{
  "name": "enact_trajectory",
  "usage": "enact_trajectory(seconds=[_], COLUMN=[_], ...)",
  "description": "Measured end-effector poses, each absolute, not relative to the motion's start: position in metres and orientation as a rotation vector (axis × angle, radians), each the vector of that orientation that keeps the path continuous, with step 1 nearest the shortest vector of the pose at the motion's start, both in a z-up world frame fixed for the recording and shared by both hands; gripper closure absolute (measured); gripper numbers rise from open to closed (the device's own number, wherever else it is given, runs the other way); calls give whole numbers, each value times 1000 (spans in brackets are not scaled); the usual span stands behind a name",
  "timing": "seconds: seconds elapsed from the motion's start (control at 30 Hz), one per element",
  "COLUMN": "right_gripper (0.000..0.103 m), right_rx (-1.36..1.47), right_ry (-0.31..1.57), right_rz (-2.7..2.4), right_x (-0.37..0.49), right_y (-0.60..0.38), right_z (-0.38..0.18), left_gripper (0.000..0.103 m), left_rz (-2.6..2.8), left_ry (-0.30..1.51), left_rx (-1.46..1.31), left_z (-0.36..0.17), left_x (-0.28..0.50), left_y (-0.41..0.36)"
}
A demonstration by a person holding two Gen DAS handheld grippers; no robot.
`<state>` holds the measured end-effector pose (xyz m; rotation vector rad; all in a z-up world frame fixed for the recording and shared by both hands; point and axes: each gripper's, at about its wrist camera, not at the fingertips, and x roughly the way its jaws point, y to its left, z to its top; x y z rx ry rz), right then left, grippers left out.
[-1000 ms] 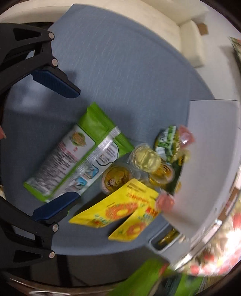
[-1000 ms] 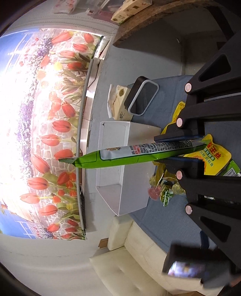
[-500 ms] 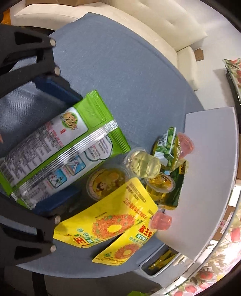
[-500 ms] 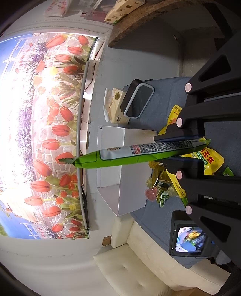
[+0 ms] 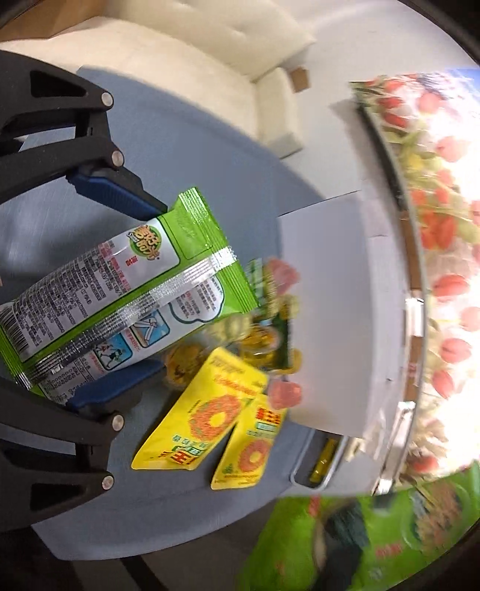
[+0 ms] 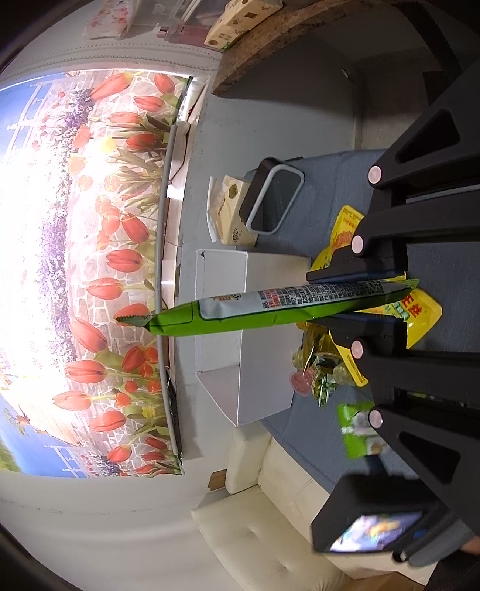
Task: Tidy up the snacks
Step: 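Carry both green bags over the white box and release them inside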
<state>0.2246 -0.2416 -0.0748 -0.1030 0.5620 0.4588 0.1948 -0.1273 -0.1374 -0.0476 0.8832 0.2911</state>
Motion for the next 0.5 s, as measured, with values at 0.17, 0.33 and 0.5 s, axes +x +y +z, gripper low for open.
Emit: enact_trajectory(seconds=[0.17, 0.33, 0.5], right_gripper=[89, 89, 89], right_rx=[-107, -104, -93], right_ry=[573, 570, 558], right_rz=[465, 464, 457], right_x=[229, 244, 272], right_y=[-222, -202, -188], right_z=[-79, -76, -60], left_gripper=[23, 23, 23], left_rz=[248, 196, 170], left_ry=[799, 704, 605], left_rx=[-44, -38, -17], left_z=[-96, -53, -19], left_x=[186, 206, 241], left_y=[-94, -61, -30])
